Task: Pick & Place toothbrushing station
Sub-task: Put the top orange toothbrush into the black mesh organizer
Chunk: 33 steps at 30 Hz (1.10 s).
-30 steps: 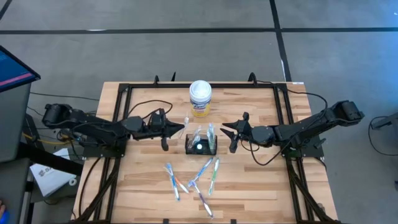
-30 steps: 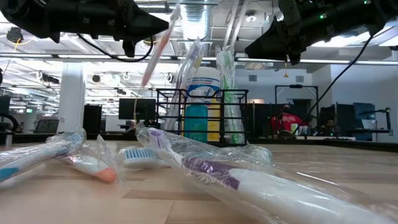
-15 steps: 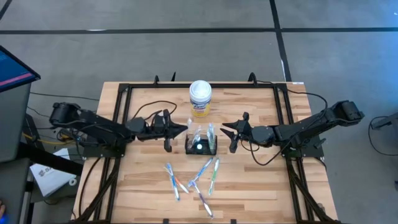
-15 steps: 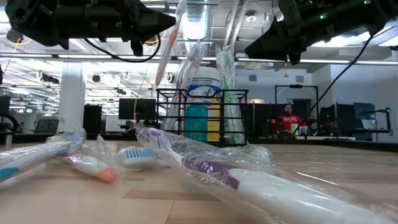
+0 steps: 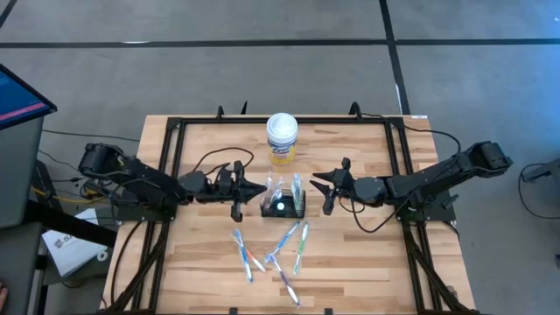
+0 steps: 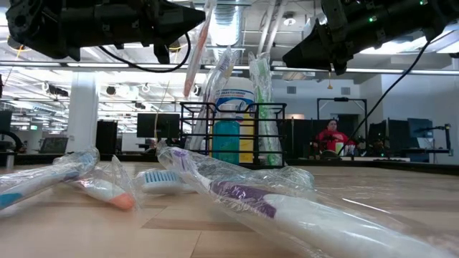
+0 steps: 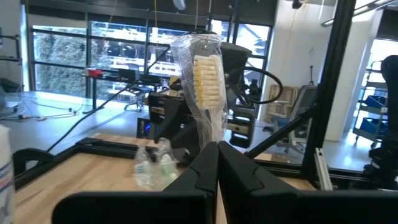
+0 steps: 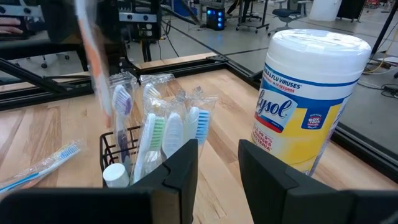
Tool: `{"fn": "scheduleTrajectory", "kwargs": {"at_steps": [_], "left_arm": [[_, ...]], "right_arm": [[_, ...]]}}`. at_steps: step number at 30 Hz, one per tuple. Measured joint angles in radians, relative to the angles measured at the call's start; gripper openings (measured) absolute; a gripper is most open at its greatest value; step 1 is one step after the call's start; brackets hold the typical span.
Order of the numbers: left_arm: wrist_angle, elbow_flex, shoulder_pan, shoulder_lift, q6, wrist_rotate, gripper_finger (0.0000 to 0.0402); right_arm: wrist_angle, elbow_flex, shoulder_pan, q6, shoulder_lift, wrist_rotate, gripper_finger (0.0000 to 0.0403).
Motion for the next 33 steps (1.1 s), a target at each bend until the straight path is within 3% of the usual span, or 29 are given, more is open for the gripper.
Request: {"fn": "scheduleTrajectory", "kwargs": {"at_steps": [11, 33], "left_arm": [[0.106, 0.000, -0.012, 0.087, 0.006, 0.000, 0.0000], [0.137, 0.000, -0.017, 0.228, 0.008, -0.001, 0.0000]], "right_arm": [[-0.001, 0.000, 0.000, 0.000, 0.000, 0.000, 0.0107], [-0.004, 0.000, 0.000, 0.000, 0.000, 0.000, 0.0107]]}}
